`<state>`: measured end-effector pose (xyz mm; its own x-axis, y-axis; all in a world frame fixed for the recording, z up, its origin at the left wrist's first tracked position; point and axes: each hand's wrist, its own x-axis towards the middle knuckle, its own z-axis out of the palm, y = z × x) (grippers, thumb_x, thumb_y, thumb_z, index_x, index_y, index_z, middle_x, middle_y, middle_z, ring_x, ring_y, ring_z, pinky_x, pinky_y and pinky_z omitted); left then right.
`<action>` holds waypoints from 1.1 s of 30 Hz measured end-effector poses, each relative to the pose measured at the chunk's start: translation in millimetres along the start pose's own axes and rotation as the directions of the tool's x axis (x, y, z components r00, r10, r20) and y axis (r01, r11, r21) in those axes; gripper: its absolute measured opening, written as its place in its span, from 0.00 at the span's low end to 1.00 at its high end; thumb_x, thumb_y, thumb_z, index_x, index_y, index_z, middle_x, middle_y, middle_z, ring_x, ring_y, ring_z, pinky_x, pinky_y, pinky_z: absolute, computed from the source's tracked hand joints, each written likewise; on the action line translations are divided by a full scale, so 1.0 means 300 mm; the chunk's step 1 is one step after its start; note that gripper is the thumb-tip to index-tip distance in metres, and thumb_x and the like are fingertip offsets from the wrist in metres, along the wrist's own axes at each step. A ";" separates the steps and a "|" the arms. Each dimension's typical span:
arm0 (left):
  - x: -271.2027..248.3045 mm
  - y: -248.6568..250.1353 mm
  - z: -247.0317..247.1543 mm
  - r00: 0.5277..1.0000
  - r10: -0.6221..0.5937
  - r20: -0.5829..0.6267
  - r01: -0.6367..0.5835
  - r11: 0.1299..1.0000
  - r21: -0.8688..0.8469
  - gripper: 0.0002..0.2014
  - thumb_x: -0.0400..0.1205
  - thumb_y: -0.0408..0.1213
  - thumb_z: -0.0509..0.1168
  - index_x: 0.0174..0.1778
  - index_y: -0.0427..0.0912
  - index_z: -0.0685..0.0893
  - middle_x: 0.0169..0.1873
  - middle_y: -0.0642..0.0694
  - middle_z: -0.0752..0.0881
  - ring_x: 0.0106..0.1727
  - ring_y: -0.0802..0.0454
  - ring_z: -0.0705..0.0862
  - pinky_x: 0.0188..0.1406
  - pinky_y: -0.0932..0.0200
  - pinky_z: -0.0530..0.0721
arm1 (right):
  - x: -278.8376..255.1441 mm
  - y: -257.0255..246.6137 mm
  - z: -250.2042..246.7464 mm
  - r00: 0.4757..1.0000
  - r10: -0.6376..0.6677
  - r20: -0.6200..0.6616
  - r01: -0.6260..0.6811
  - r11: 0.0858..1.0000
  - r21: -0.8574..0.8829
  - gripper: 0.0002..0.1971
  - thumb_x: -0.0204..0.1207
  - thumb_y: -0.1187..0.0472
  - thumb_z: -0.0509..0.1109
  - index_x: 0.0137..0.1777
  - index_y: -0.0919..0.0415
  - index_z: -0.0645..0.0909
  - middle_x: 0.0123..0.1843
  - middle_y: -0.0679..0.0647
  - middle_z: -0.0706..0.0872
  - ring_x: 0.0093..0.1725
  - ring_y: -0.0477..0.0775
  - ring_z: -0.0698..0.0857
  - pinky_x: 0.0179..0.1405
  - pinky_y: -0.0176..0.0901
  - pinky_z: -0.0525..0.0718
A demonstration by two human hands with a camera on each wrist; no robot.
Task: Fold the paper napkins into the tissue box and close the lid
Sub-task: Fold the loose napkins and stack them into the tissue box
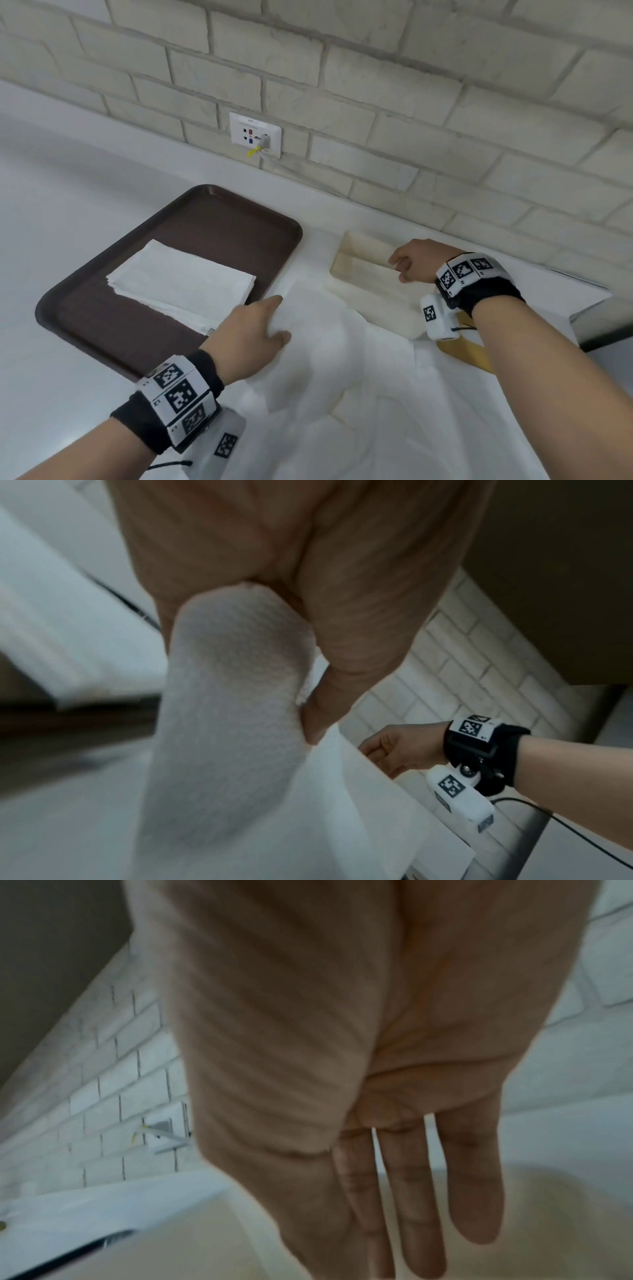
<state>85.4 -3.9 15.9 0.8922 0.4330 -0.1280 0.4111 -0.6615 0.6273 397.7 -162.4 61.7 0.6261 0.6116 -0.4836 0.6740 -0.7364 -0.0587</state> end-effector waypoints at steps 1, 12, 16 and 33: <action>-0.001 0.004 -0.023 1.000 0.029 -0.012 -0.029 1.000 0.003 0.13 0.86 0.44 0.70 0.58 0.39 0.79 0.44 0.43 0.88 0.49 0.40 0.86 0.50 0.48 0.81 | -0.027 -0.003 -0.013 0.999 -0.004 -0.035 0.006 0.999 0.040 0.23 0.80 0.61 0.75 0.75 0.53 0.82 0.65 0.49 0.88 0.66 0.52 0.84 0.69 0.43 0.80; -0.057 0.120 -0.287 0.895 0.397 -0.203 -0.440 0.861 -0.254 0.06 0.82 0.41 0.71 0.41 0.52 0.81 0.34 0.48 0.84 0.34 0.46 0.82 0.36 0.52 0.80 | -0.450 -0.162 0.217 0.794 0.119 -0.596 0.518 0.380 0.766 0.23 0.74 0.37 0.76 0.64 0.47 0.88 0.62 0.47 0.92 0.65 0.50 0.88 0.71 0.63 0.84; -0.067 0.141 -0.294 0.872 0.429 -0.236 -0.490 0.780 -0.390 0.08 0.80 0.41 0.72 0.53 0.44 0.88 0.42 0.42 0.90 0.43 0.37 0.88 0.42 0.42 0.86 | -0.509 -0.220 0.365 0.800 0.149 -0.581 0.581 0.050 0.812 0.55 0.59 0.24 0.78 0.84 0.49 0.69 0.75 0.44 0.83 0.78 0.52 0.79 0.75 0.56 0.78; -0.098 0.009 -0.138 0.957 0.288 0.027 -0.193 0.704 -0.684 0.20 0.77 0.42 0.76 0.65 0.50 0.88 0.58 0.49 0.94 0.58 0.46 0.93 0.64 0.36 0.89 | -0.626 -0.469 0.442 0.917 0.304 -0.259 0.383 -0.486 0.786 0.17 0.81 0.68 0.73 0.70 0.60 0.84 0.66 0.60 0.91 0.66 0.62 0.89 0.73 0.70 0.81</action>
<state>52.5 6.9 53.3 0.9774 0.2080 0.0376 -0.0103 -0.1305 0.9914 133.4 -212.0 45.0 0.8803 0.4119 -0.2355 -0.3962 0.3649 -0.8426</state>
